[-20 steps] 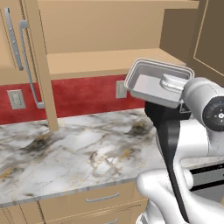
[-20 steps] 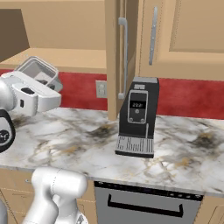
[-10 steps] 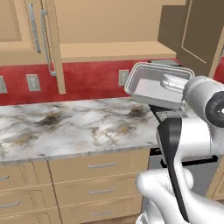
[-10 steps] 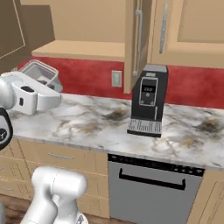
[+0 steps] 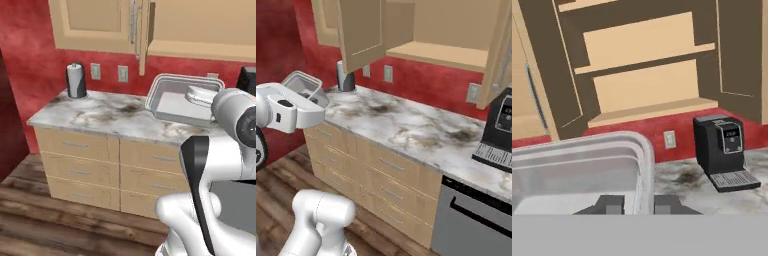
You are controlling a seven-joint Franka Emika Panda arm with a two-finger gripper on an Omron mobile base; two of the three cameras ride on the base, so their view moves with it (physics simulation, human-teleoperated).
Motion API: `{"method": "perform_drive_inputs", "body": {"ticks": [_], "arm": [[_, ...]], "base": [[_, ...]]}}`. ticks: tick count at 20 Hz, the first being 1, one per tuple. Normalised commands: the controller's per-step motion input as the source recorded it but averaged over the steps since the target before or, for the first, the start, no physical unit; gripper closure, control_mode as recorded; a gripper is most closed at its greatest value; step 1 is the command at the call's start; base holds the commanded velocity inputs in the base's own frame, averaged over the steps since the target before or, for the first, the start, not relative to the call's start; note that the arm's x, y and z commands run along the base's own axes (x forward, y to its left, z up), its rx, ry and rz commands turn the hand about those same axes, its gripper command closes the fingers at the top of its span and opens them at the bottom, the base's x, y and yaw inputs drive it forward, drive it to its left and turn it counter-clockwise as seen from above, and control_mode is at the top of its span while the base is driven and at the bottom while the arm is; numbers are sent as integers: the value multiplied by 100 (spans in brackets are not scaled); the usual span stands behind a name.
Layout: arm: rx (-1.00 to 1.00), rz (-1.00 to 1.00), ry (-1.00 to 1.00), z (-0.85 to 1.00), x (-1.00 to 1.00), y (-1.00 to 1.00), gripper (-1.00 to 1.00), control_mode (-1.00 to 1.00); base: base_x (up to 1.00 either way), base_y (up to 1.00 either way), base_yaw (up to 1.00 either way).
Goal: Retrieve the tupperware and aluminum foil from the cabinet and place them on the dining counter near the plate with carrot and squash to prepare for storing leftovers.
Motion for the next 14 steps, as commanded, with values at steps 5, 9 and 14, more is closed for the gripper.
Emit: {"method": "perform_drive_inputs", "body": {"ticks": [5,9,14], "arm": [[0,0,0,0,0,0,100,100],[0,0,0,0,0,0,100,100],[0,0,0,0,0,0,100,100]], "base": [[0,51,85],[0,34,91],[0,32,90]]}}
